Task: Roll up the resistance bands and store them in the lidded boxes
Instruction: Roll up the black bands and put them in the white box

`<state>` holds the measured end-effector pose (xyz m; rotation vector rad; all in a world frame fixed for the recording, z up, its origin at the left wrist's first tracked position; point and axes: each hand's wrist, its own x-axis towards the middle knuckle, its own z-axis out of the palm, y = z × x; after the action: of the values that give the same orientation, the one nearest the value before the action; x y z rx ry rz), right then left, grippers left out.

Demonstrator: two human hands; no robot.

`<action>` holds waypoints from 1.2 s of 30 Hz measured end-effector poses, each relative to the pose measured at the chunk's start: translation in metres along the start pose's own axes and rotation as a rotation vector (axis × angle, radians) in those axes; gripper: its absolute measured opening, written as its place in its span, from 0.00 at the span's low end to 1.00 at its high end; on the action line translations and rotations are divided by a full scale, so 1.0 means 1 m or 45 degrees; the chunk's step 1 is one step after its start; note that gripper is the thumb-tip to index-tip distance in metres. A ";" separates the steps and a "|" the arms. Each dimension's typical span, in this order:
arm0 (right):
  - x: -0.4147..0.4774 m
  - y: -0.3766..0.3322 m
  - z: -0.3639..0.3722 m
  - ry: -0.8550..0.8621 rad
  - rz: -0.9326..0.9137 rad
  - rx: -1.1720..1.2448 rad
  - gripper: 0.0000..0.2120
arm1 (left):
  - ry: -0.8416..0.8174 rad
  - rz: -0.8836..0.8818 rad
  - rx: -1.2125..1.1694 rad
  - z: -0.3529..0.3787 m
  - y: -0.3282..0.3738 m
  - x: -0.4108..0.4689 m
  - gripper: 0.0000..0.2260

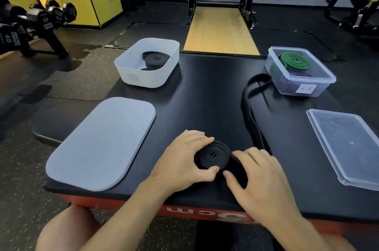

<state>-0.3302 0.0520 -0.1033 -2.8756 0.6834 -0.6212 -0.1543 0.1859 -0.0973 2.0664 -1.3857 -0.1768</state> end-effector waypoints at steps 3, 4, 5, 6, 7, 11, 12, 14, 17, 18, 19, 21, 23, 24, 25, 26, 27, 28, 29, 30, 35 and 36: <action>0.005 -0.001 -0.003 -0.114 0.011 0.089 0.30 | 0.041 -0.037 0.011 0.000 -0.001 0.001 0.33; 0.008 -0.004 -0.005 -0.171 0.017 0.103 0.33 | 0.058 -0.066 -0.004 0.000 -0.001 0.002 0.30; 0.012 -0.009 -0.007 -0.224 0.033 0.111 0.36 | 0.074 -0.099 -0.011 -0.001 0.001 0.002 0.27; 0.016 -0.015 -0.007 -0.264 0.057 0.103 0.38 | 0.086 -0.129 -0.003 -0.002 0.002 0.004 0.25; 0.021 -0.021 -0.006 -0.279 0.080 0.082 0.39 | 0.096 -0.158 0.008 -0.002 0.004 0.005 0.24; 0.032 -0.033 0.001 -0.212 0.134 0.050 0.37 | 0.125 -0.251 -0.029 0.002 0.006 0.010 0.27; 0.033 -0.032 0.003 -0.199 0.137 0.075 0.35 | 0.124 -0.264 -0.029 0.003 0.006 0.011 0.28; 0.032 -0.027 0.004 -0.195 0.131 0.154 0.33 | 0.120 -0.272 -0.032 0.004 0.005 0.012 0.28; 0.033 -0.012 0.003 -0.245 0.091 0.313 0.44 | 0.089 -0.209 -0.058 0.002 0.003 0.009 0.25; 0.034 -0.006 0.001 -0.273 0.052 0.346 0.44 | 0.076 -0.180 -0.063 0.001 0.001 0.007 0.24; 0.036 0.001 -0.001 -0.297 0.000 0.367 0.42 | 0.060 -0.159 -0.072 0.001 0.000 0.006 0.25; 0.042 0.012 -0.007 -0.385 -0.076 0.424 0.39 | 0.025 -0.145 -0.106 0.000 -0.002 0.004 0.29; 0.050 0.019 -0.012 -0.527 -0.133 0.477 0.40 | -0.006 -0.119 -0.099 0.000 -0.004 0.004 0.33; 0.054 0.022 -0.013 -0.580 -0.169 0.473 0.40 | -0.030 -0.093 -0.067 0.000 -0.004 0.004 0.34; 0.058 0.024 -0.013 -0.617 -0.196 0.467 0.40 | -0.057 -0.070 -0.029 0.000 -0.004 0.005 0.35; 0.060 0.026 -0.013 -0.649 -0.208 0.465 0.40 | -0.082 -0.059 0.001 0.000 -0.004 0.005 0.35; 0.061 0.028 -0.013 -0.674 -0.209 0.471 0.40 | -0.097 -0.059 0.016 0.000 -0.004 0.005 0.35; 0.061 0.029 -0.013 -0.686 -0.204 0.476 0.40 | -0.099 -0.061 0.019 0.000 -0.004 0.006 0.36; 0.060 0.030 -0.013 -0.675 -0.199 0.470 0.40 | -0.092 -0.063 0.022 0.000 -0.003 0.006 0.36; 0.058 0.031 -0.012 -0.633 -0.200 0.434 0.40 | -0.082 -0.067 0.027 0.000 -0.003 0.006 0.37; 0.054 0.049 -0.009 -0.178 -0.275 0.037 0.28 | -0.027 -0.166 0.017 0.002 0.001 0.006 0.37; 0.053 0.052 -0.006 -0.116 -0.290 0.029 0.23 | -0.011 -0.175 0.026 0.003 0.002 0.006 0.36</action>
<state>-0.3102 -0.0182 -0.0894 -2.9625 0.3366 -0.5150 -0.1544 0.1790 -0.0968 2.1812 -1.2555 -0.2302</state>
